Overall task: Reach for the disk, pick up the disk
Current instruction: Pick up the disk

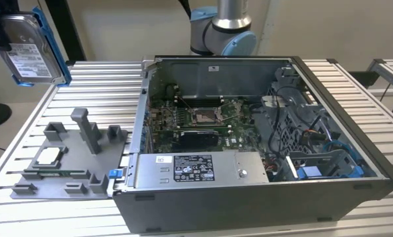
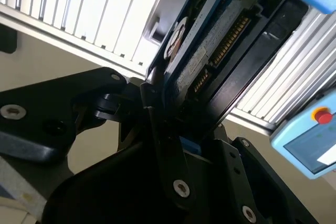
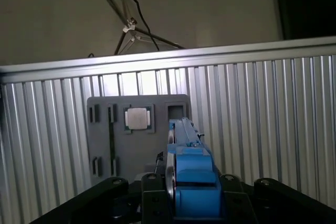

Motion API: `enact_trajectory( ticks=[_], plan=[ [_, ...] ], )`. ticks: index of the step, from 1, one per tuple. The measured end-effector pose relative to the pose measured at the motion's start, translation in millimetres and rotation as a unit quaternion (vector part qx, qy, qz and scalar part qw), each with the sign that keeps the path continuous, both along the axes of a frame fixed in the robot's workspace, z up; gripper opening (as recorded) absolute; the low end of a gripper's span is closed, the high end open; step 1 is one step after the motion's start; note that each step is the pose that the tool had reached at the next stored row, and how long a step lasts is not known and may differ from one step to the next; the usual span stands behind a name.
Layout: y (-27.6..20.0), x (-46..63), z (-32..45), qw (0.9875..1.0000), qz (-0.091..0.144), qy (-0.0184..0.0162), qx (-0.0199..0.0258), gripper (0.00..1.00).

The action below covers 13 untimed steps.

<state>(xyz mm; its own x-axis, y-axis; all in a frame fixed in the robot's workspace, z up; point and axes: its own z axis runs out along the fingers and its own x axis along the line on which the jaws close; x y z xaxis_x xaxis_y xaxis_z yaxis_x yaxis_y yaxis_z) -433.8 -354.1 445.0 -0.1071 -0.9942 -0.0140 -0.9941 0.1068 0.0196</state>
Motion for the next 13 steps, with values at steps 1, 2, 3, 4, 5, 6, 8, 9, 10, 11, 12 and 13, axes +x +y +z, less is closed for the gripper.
enact_trajectory(
  ticks=[1,2,3,4,5,6,8,9,10,11,12,13],
  plan=[
    [0.0,0.0,1.8,1.0000,0.000,-0.0001,0.0000,0.00],
    [0.0,0.0,3.8,1.0000,0.000,-0.0001,0.0000,0.00],
    [0.0,0.0,6.0,1.0000,0.000,-0.0001,0.0000,0.00],
    [0.0,0.0,8.5,1.0000,0.000,0.0000,0.0000,0.00],
    [0.0,0.0,11.1,1.0000,0.000,0.0000,0.0000,0.00],
    [0.0,0.0,13.2,1.0000,0.000,-0.0001,0.0000,0.00],
    [0.0,0.0,17.8,1.0000,0.000,-0.0001,0.0000,0.00],
    [0.0,0.0,20.0,1.0000,0.000,-0.0001,0.0000,0.00],
    [0.0,0.0,22.5,1.0000,0.000,-0.0001,0.0000,0.00],
    [0.0,0.0,24.7,1.0000,0.000,0.0000,0.0000,0.00],
    [0.0,0.0,26.6,1.0000,0.000,0.0000,0.0000,0.00],
    [0.0,0.0,27.3,1.0000,0.000,-0.0001,0.0000,0.00]
  ],
)
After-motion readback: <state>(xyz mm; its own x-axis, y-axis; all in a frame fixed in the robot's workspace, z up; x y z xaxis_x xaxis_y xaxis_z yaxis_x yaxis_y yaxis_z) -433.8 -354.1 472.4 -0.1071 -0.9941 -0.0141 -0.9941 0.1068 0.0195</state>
